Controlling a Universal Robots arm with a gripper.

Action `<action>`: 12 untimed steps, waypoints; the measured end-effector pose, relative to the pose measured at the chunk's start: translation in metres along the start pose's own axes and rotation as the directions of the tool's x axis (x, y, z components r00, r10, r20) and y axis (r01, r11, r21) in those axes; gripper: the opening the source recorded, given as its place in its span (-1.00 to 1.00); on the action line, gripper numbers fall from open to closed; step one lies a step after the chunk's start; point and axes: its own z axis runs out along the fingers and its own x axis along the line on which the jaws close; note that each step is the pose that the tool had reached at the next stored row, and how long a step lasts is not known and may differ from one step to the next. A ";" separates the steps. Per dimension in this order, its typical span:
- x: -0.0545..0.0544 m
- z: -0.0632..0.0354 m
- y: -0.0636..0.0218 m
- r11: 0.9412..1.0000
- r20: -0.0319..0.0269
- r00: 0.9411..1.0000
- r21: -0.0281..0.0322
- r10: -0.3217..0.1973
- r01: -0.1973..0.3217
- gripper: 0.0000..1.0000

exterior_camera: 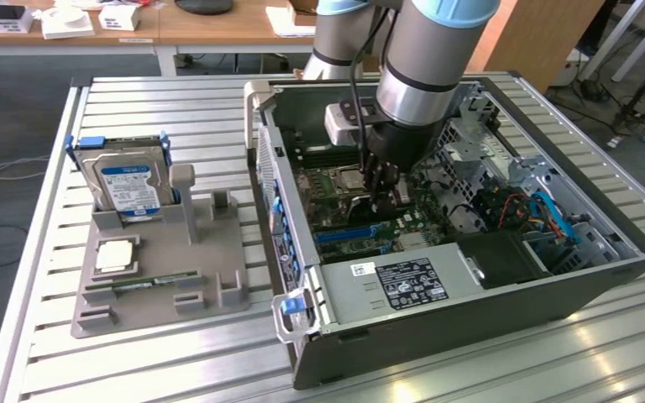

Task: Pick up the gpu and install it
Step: 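Insert the gpu into the slot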

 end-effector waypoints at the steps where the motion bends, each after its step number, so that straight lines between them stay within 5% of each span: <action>1: 0.000 0.0001 0.0002 1.000 0.000 1.000 0.000 0.000 0.000 -0.44; 12: 0.000 0.0009 0.0021 1.000 0.000 1.000 0.000 0.000 0.000 -0.44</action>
